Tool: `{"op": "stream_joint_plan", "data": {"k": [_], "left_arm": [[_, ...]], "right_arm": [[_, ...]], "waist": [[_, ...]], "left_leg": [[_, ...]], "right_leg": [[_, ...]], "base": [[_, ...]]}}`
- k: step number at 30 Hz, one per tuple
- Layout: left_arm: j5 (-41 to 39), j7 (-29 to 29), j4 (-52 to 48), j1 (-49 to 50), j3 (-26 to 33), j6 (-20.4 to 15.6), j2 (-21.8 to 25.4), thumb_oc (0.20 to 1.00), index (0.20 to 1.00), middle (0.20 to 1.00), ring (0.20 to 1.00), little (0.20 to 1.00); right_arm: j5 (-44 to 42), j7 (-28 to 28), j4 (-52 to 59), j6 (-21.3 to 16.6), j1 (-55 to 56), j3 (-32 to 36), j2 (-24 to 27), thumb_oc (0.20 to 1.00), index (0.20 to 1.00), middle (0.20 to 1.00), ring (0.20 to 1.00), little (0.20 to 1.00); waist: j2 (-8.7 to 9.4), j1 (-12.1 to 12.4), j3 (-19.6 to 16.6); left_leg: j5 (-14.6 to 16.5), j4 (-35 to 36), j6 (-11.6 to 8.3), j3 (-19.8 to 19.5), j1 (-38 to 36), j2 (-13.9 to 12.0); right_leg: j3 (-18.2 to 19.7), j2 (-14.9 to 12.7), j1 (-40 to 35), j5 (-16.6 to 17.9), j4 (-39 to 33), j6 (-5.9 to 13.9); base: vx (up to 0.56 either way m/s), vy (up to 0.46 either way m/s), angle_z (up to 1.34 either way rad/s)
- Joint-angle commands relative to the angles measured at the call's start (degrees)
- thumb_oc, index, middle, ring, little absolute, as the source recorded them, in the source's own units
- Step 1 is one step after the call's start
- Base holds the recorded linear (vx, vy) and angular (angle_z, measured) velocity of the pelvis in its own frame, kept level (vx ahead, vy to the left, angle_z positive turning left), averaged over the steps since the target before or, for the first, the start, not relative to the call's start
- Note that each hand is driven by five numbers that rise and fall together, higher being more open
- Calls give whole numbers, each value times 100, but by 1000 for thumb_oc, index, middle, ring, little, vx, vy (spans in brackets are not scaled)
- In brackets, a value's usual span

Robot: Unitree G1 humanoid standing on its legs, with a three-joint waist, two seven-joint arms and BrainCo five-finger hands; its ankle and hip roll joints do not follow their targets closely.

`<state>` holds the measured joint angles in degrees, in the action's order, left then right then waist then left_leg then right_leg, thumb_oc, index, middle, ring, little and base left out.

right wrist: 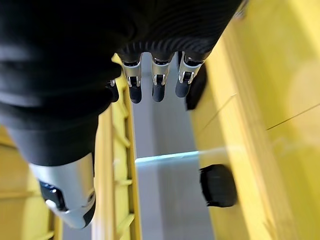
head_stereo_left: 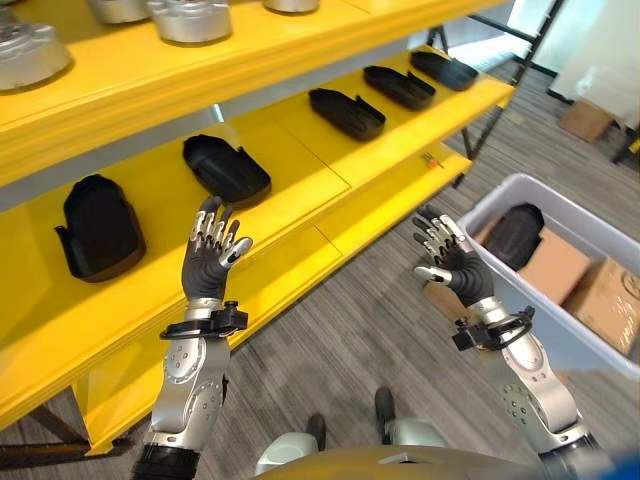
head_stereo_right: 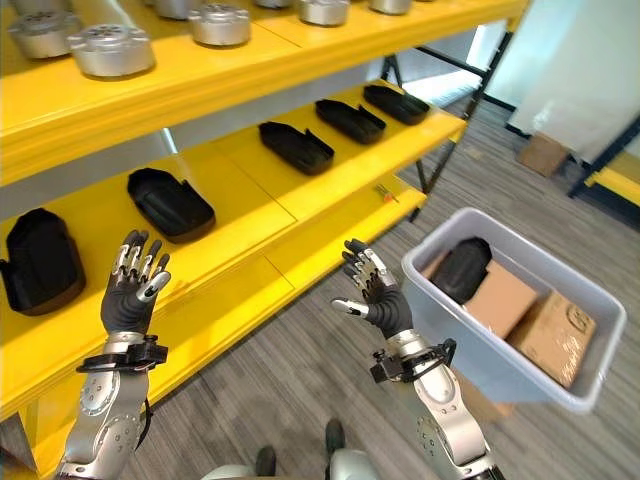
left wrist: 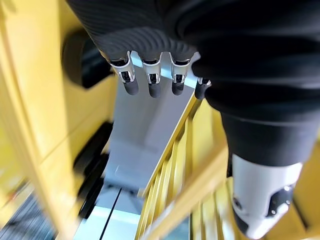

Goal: Move parts from the plastic box to the shelf.

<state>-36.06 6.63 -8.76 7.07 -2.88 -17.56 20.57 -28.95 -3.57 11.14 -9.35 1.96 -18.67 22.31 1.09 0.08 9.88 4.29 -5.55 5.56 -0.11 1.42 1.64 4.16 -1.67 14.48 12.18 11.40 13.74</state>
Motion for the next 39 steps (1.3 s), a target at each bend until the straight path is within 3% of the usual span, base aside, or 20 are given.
{"op": "stream_joint_plan", "data": {"k": [1,3,5,6,9,10,12,15,19,22,23,25,26,29,31,32,33,36,37,39], "left_arm": [[365,41,-373,117,36,-140,221,1000,1000,1000,1000,1000],[291,-15,-448,240,111,-110,225,1000,1000,1000,1000,1000],[189,-22,-480,343,212,-132,198,1000,1000,1000,1000,1000],[159,-20,-480,407,288,-146,198,1000,1000,1000,1000,1000],[158,-21,-481,407,289,-145,197,1000,1000,1000,1000,1000],[233,-4,-455,494,435,-167,104,1000,1000,1000,1000,1000],[271,-30,-372,404,316,-143,54,1000,1000,1000,1000,1000],[174,-81,-328,144,73,-78,84,1000,1000,1000,1000,1000],[131,-183,-416,67,-73,-44,132,1000,1000,1000,1000,1000],[121,-208,-444,26,-100,-46,143,1000,1000,1000,1000,1000],[42,-248,-453,0,-116,-60,123,1000,1000,1000,1000,1000],[11,-290,-457,21,-143,-46,117,1000,1000,1000,1000,1000],[-41,-366,-506,83,-163,-27,126,1000,1000,1000,1000,1000],[-48,-402,-540,135,-211,-12,127,1000,1000,1000,1000,1000],[-50,-397,-527,132,-266,13,107,1000,1000,1000,1000,1000],[-80,-415,-528,157,-251,3,114,1000,1000,1000,1000,1000],[-114,-442,-510,253,-252,-21,112,1000,1000,1000,1000,1000],[-21,-410,-439,333,-199,-43,57,1000,1000,1000,1000,1000],[12,-418,-404,348,-187,-43,9,1000,1000,1000,1000,1000],[64,-424,-387,375,-154,-79,-30,1000,1000,1000,1000,1000]], "right_arm": [[-31,32,462,-211,-111,179,-206,1000,1000,1000,1000,1000],[-65,112,411,-226,-167,168,-236,1000,1000,1000,1000,1000],[-17,141,259,-228,-262,147,-273,1000,1000,1000,1000,1000],[66,185,209,-210,-297,121,-299,1000,1000,1000,1000,1000],[66,185,208,-211,-298,120,-299,1000,1000,1000,1000,1000],[141,133,313,-163,-169,156,-296,1000,1000,1000,1000,1000],[129,129,378,-144,10,270,-241,1000,1000,1000,1000,1000],[152,203,645,-225,581,759,10,1000,1000,1000,1000,1000],[-52,176,611,-254,913,988,139,1000,1000,1000,1000,1000],[-76,162,548,-252,942,1029,192,1000,1000,1000,1000,1000],[-28,167,487,-281,978,1090,287,1000,1000,1000,1000,1000],[8,215,445,-322,1004,1156,358,1000,1000,1000,1000,1000],[3,229,419,-365,1051,1230,426,1000,1000,1000,1000,1000],[34,254,428,-381,1163,1321,452,1000,1000,1000,1000,1000],[10,292,371,-404,1144,1351,424,1000,1000,1000,1000,1000],[0,296,356,-412,1142,1368,415,1000,1000,1000,1000,1000],[-21,251,310,-430,1218,1387,417,1000,1000,1000,1000,1000],[56,214,240,-416,1316,1387,440,1000,1000,1000,1000,1000],[118,212,197,-390,1380,1448,407,1000,1000,1000,1000,1000],[185,126,217,-375,1425,1453,300,1000,1000,1000,1000,1000]], "waist": [[-57,-24,26],[-107,50,-1],[-94,117,15],[-101,135,49],[-103,133,57],[102,182,-16],[180,134,-98],[43,-275,-78],[-62,-522,-32],[-118,-574,-39],[-161,-616,-20],[-135,-587,17],[-34,-547,72],[104,-514,147],[227,-372,208],[263,-345,228],[289,-277,205],[130,-42,152],[51,-29,85],[23,28,-27]], "left_leg": [[-129,513,-62,-222,-356,125],[21,509,-141,-21,-439,9],[129,575,-308,205,-585,-130],[156,607,-355,255,-677,-175],[155,610,-355,253,-687,-177],[358,784,-565,467,-1019,-294],[411,823,-677,388,-1094,-409],[336,690,-999,112,-1109,-1178],[8,623,-1140,177,-1139,-1527],[-343,485,-1219,227,-1068,-1662],[-845,73,-1280,286,-953,-1766],[-1255,-567,-1262,271,-618,-1744],[-1513,-1375,-1196,240,-263,-1701],[-1360,-2052,-1066,294,175,-1569],[-797,-1827,-924,46,815,-1021],[-681,-1588,-913,14,991,-1016],[-898,-629,-992,81,1246,-1263],[-1615,857,-1320,-487,1367,-1403],[-1727,959,-1413,-502,1300,-1488],[-1541,897,-1328,-700,1028,-1468]], "right_leg": [[-709,-653,-296,-800,1110,-460],[-1342,-1296,-439,-703,334,-538],[-1937,-1776,-474,-299,-606,-376],[-2059,-1929,-439,-59,-781,-286],[-2064,-1926,-454,-54,-792,-286],[-2409,-2111,-492,314,-1230,-26],[-2486,-2095,-617,365,-1178,-8],[-2610,-1883,-411,-561,-102,-283],[-2502,-1645,-131,-1054,480,-516],[-2441,-1484,-44,-1215,527,-631],[-2353,-1271,-57,-1308,382,-795],[-2227,-1011,-220,-1350,68,-970],[-2111,-801,-453,-1369,-254,-1162],[-1935,-643,-760,-1427,-539,-1277],[-1706,-649,-971,-1388,-764,-1196],[-1596,-637,-1071,-1390,-861,-1134],[-1498,-675,-1238,-1429,-987,-1016],[-1166,-624,-1628,-1594,-1079,-865],[-1046,-662,-1830,-1699,-1061,-795],[-795,-720,-1940,-1777,-984,-731]], "base": [[103,-30,-48],[97,-115,-30],[157,-192,-64],[135,-137,-84],[139,-115,-66],[561,-474,2],[445,-390,8],[309,-365,62],[189,-246,13],[134,-213,-12],[126,-215,-28],[180,-294,-42],[205,-315,-79],[197,-201,-76],[213,-20,-37],[339,99,-43],[385,165,-84],[475,270,-99],[603,402,-106],[399,325,-100]]}}
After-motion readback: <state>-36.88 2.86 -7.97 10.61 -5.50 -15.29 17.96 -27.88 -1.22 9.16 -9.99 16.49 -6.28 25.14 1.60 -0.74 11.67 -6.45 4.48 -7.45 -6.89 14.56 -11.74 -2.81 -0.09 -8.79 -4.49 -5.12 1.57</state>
